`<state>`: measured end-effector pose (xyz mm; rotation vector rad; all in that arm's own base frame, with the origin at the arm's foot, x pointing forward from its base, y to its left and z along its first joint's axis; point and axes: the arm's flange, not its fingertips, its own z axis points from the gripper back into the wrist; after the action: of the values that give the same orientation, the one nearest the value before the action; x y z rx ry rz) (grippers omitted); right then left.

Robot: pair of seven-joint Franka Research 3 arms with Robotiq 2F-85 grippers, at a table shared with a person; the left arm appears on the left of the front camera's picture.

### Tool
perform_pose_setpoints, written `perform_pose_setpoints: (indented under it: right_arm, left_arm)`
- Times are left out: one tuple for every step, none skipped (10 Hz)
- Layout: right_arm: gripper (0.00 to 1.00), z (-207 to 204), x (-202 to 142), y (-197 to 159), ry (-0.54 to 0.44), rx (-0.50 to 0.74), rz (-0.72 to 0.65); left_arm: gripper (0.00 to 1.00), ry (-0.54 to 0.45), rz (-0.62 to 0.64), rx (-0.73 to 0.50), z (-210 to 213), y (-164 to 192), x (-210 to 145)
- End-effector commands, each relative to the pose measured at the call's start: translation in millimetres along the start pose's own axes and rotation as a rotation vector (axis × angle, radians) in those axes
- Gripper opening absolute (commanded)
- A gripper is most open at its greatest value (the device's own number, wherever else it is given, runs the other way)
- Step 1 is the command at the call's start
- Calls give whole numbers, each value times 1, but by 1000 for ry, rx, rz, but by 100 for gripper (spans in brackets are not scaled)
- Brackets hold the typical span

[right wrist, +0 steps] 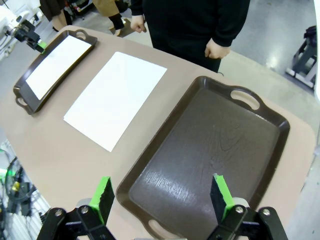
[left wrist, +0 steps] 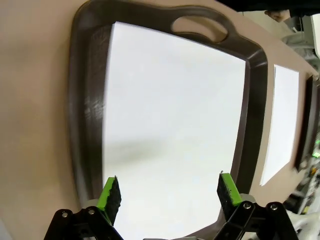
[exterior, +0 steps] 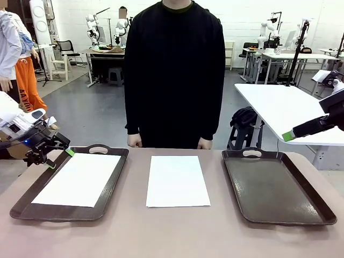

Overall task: Sort the A4 documents.
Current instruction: Receive the A4 Paper.

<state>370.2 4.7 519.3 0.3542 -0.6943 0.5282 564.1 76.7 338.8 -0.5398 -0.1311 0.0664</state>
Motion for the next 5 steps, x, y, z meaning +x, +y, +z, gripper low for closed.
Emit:
perform_pose_setpoints:
  right_arm:
    - [100,-1,-1,-1,-6,17,-4]
    - [100,-1,-1,-1,-6,17,-4]
    - [100,-1,-1,-1,-6,17,-4]
    - [100,-1,-1,-1,-6,17,-4]
    - [100,-1,-1,-1,-6,17,-4]
  left_arm:
    - [100,-93,-324,82,-18,-83,1]
    - [100,-152,-440,73,-4,-112,0]
    - [100,-170,-516,-30,18,-132,-2]
    - [100,-202,-573,-132,44,-146,-9]
    - [100,-213,-656,-216,72,-159,-24]
